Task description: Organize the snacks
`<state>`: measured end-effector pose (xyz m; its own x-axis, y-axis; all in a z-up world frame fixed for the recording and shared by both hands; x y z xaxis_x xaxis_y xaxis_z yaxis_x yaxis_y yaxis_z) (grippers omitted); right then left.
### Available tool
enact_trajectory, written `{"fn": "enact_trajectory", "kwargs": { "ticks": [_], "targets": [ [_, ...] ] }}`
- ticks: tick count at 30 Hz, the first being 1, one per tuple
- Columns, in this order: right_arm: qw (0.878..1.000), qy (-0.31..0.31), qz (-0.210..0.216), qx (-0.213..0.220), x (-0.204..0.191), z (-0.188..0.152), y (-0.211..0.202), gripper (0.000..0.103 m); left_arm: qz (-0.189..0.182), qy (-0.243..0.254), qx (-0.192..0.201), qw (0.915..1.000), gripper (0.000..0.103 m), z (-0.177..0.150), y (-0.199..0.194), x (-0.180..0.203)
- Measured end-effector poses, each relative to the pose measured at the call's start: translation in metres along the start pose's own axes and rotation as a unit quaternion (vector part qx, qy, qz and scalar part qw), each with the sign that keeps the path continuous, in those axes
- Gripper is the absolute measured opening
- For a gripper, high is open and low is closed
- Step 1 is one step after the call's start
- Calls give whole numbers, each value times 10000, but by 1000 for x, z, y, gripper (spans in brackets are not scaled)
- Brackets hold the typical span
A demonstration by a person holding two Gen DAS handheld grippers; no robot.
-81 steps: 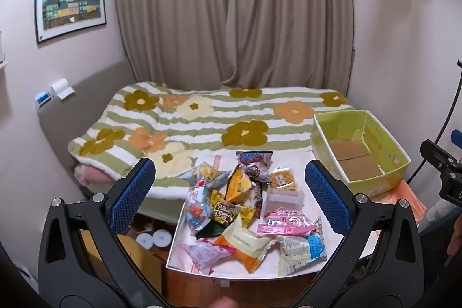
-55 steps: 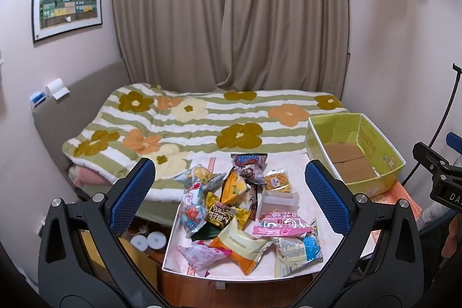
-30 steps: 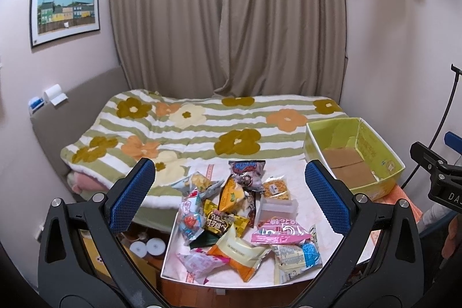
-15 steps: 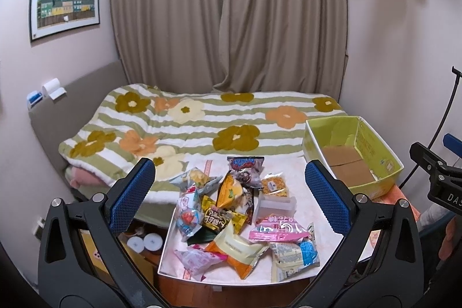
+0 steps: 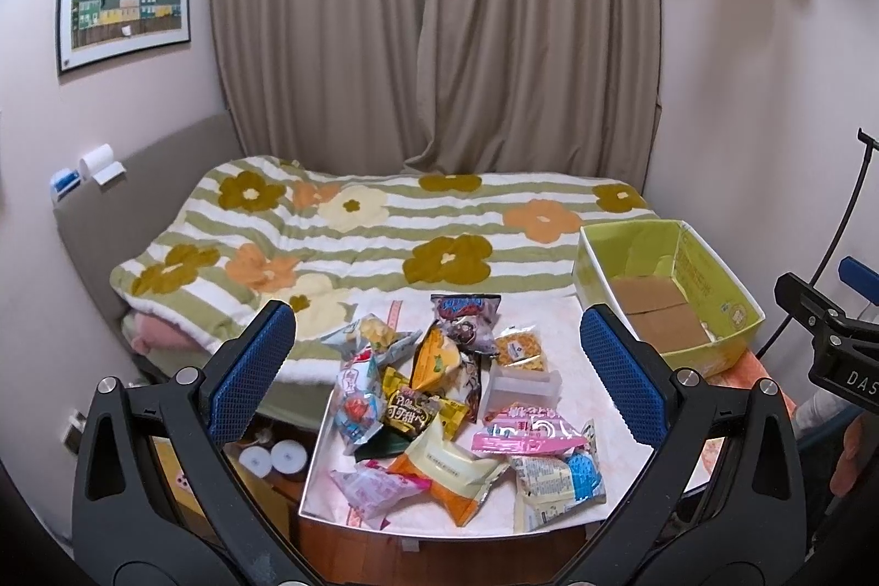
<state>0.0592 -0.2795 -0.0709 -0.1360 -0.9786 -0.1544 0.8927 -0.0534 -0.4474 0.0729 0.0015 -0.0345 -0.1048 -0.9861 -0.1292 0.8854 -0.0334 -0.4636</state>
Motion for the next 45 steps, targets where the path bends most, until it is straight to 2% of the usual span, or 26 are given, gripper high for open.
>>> {"fn": "enact_trajectory", "kwargs": {
  "ticks": [16,18,22,27,32,37,42,45],
  "targets": [
    [10000,10,77,-43,-3,-2,-3,103,13,1,-23,10000,103,-1,0,0],
    [9996,5,190,-201,-5,-7,1,103,51,-9,-112,9999,103,-4,3,-6],
    [9969,-41,317,-718,-11,-28,22,103,11,-66,-565,9984,103,-22,19,-18],
    [9901,-94,525,-1299,-17,-62,50,103,-306,-89,-1135,9930,103,-60,49,-24],
    [9777,22,719,-1974,-20,-102,78,103,-815,173,-1709,9818,103,-104,88,-18],
    [9633,51,931,-2518,-28,-142,101,103,-1270,594,-2086,9679,103,-140,125,-4],
    [9464,-73,1131,-3025,-35,-187,127,103,-1659,1250,-2418,9478,103,-177,162,17],
    [9383,-133,1076,-3285,-34,-206,140,103,-1875,1573,-2575,9348,103,-195,179,29]
  ]
}}
Point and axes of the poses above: each gripper's, at about its wrist camera, not at the fingertips, and y roughly the way its jaws point, x to its right, z to its top, the point moved 8 cm from there along y, roughly the way its jaws point, and after that the axes turned 7 degrees about y, right-handed, at the moved point
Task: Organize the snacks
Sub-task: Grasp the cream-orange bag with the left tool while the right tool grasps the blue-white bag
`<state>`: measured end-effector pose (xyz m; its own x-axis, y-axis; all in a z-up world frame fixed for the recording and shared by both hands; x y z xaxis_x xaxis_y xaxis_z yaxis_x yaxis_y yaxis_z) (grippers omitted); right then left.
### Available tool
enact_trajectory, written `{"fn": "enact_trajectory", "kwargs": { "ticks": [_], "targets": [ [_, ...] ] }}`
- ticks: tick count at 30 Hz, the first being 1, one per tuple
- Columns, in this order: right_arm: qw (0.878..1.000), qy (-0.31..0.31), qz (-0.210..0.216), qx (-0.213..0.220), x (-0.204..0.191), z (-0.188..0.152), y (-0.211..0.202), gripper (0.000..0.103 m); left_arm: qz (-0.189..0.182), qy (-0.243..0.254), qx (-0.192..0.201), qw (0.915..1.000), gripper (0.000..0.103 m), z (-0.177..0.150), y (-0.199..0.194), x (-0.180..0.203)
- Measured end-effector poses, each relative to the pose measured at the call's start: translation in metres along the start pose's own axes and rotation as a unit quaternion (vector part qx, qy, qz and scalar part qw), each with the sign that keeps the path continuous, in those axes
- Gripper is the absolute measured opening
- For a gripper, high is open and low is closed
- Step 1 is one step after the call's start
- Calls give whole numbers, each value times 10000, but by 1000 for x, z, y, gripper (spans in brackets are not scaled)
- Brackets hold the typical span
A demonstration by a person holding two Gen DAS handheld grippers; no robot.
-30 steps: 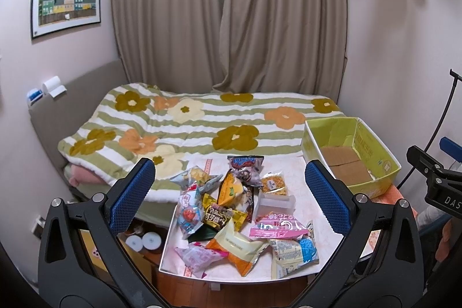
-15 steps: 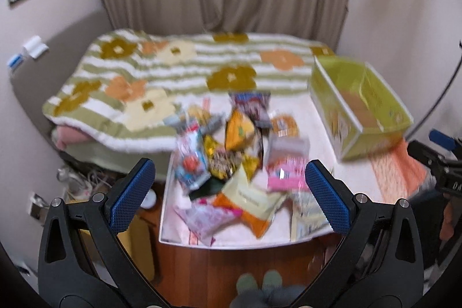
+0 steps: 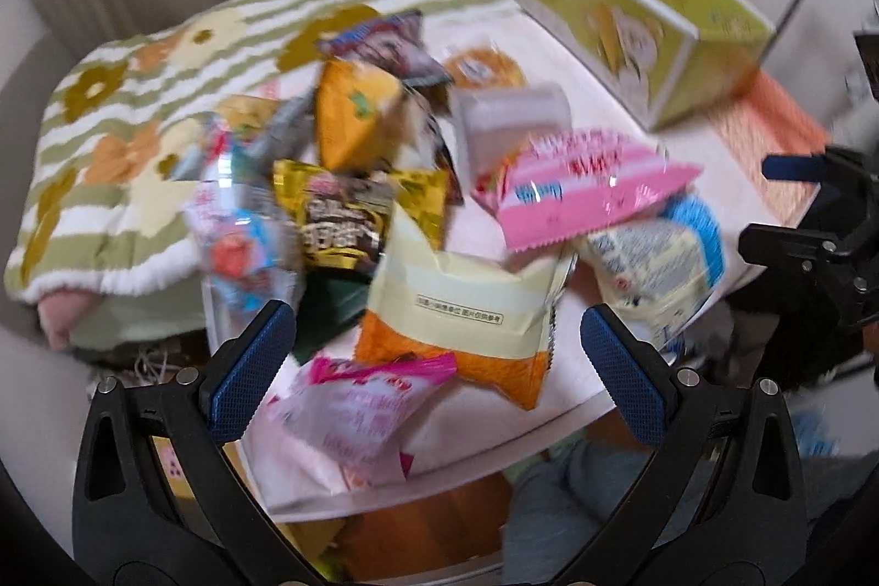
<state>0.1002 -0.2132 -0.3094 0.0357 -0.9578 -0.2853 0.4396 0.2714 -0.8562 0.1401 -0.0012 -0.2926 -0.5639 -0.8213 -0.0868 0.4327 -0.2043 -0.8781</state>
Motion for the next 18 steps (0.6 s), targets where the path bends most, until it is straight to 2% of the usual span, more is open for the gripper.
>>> {"fn": "enact_trajectory", "kwargs": {
  "ticks": [5,12,18],
  "targets": [
    [9986,40,343,-409,-2,-13,26,103,-235,310,-284,9988,103,-5,37,10],
    [9953,-369,662,-610,-10,-22,50,103,-263,495,-526,9970,103,-10,68,19],
    [9915,-755,814,-678,-22,-20,67,103,-361,413,-640,9964,103,-13,86,21]
  ]
}}
Point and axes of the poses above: each gripper's, at about its wrist camera, not at the fingertips, and y roughly the way its jaws point, x to its right, z to its top, the point moved 8 cm from there along y, roughly the way its jaws point, and after that the axes turned 7 degrees about y, right-handed, at the moved point
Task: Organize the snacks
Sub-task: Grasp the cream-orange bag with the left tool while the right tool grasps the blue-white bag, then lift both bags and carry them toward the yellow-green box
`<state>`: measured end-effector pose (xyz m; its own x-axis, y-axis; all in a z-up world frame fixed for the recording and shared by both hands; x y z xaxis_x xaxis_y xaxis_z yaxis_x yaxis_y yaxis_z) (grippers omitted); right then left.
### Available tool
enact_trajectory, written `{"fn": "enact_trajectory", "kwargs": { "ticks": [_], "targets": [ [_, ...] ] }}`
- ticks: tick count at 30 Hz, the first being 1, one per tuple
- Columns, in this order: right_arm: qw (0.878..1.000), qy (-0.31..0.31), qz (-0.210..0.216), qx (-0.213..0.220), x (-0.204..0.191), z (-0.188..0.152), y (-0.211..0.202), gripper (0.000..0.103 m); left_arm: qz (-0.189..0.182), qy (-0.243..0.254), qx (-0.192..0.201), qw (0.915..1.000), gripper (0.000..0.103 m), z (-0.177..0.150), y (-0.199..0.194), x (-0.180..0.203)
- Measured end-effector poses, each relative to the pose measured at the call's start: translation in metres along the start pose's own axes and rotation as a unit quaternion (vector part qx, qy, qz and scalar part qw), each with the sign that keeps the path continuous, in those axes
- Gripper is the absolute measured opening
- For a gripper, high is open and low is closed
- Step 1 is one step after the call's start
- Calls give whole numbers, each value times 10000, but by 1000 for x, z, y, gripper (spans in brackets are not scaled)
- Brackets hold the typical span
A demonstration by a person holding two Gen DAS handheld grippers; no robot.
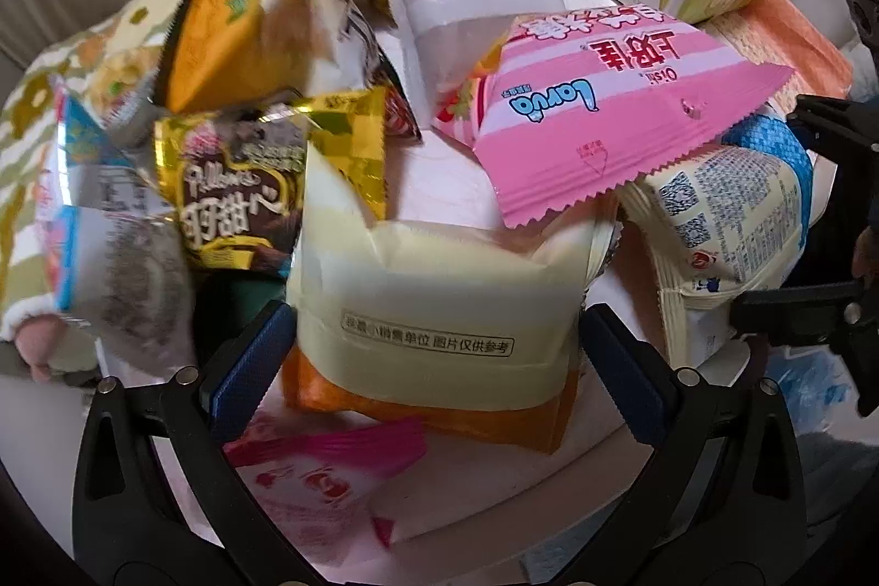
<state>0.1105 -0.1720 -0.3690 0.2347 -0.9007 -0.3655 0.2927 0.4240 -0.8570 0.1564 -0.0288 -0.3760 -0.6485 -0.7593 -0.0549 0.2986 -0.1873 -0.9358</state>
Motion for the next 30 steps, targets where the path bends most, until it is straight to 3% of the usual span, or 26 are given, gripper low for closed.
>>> {"fn": "enact_trajectory", "kwargs": {
  "ticks": [17,24,28,30],
  "targets": [
    [9997,21,222,36,3,6,12,103,851,809,-96,9930,103,14,13,24],
    [9995,134,270,91,6,3,6,103,877,1037,-274,9904,101,19,22,27],
    [9992,219,302,142,9,3,5,102,831,965,-192,9917,84,20,18,21],
    [9987,252,412,137,7,3,5,92,796,918,-149,9925,79,18,14,18]
  ]
}}
Point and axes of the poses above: each gripper's, at about its wrist camera, not at the fingertips, and y roughly the way its jaws point, x to its right, z to its top, the point moved 8 cm from there along y, roughly the way its jaws point, and after that the axes turned 7 degrees about y, right-handed, at the moved point
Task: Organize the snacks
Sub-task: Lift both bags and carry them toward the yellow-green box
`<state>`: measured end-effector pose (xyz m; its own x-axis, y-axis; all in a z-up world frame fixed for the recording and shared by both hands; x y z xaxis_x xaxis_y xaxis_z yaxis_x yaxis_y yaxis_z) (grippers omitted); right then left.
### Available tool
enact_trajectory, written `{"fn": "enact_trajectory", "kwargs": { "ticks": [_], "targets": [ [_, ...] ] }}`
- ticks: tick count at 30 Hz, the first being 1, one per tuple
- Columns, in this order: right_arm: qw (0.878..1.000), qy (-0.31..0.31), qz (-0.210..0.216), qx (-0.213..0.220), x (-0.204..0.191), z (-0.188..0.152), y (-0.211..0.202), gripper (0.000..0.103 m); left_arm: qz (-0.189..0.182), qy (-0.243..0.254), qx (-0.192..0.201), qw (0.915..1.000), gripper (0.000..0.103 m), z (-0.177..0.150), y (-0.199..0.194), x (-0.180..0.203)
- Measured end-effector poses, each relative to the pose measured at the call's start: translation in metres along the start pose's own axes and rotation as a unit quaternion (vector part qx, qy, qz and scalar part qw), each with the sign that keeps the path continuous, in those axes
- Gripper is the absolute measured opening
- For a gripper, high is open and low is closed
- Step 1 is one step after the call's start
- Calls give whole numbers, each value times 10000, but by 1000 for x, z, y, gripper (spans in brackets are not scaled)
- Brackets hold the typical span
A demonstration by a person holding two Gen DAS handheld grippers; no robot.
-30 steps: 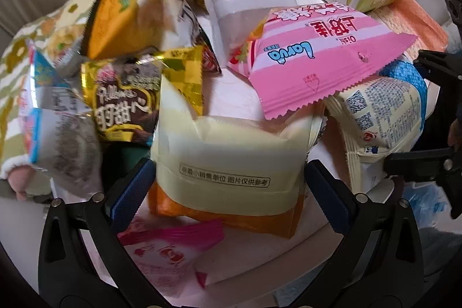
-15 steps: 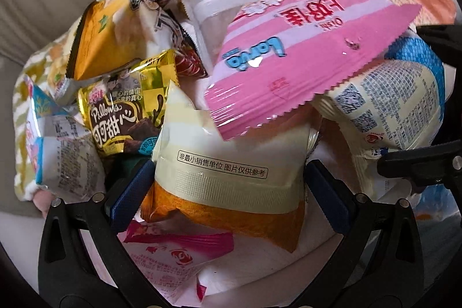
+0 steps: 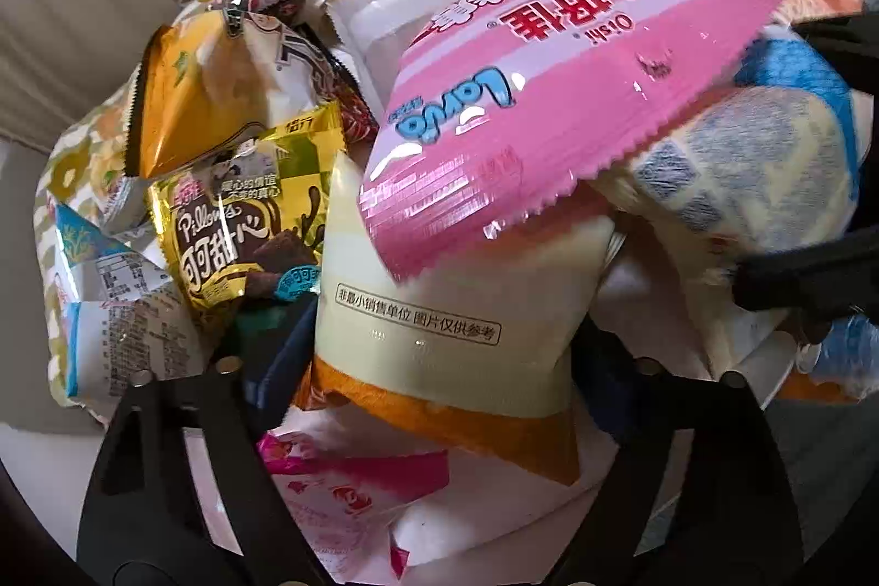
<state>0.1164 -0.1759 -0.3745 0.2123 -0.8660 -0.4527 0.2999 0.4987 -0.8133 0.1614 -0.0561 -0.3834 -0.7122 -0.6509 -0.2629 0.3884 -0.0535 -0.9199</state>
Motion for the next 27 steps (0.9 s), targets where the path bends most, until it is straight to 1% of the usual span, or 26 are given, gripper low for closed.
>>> {"fn": "enact_trajectory", "kwargs": {
  "ticks": [1,3,6,8,14,18,21,27],
  "targets": [
    [10000,17,27,21,0,0,-1,89,-20,-36,16,10000,76,0,-1,-1],
    [10000,3,-16,32,-1,-1,-4,78,-45,-84,-10,10000,75,-5,-5,0],
    [9998,17,-187,92,1,-3,-12,72,-173,-241,19,9996,74,-13,-14,-5],
    [9997,80,-167,133,0,-4,-20,70,-186,-295,58,9994,74,-16,-23,-4],
    [9986,215,-368,317,1,-5,-46,69,-173,-516,286,9981,74,-17,-57,-4],
    [9974,385,-324,508,-1,-4,-68,69,-168,-633,420,9970,74,-19,-83,-1],
    [9958,431,-398,701,-4,-4,-88,69,-155,-719,520,9959,74,-19,-101,3],
    [9916,611,-519,1017,-6,-3,-126,69,-108,-925,844,9921,74,-9,-141,-5]
  ]
}}
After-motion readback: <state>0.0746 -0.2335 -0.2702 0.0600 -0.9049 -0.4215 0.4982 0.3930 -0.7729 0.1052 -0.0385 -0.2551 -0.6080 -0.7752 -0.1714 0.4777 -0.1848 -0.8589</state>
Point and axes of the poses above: each gripper's, at about its wrist camera, not at the fingertips, and y roughly the way its jaws point, x to its right, z to its top, the point moved 8 cm from there along y, roughly the way its jaws point, and after that the axes turned 7 degrees about y, right-handed, at the moved point
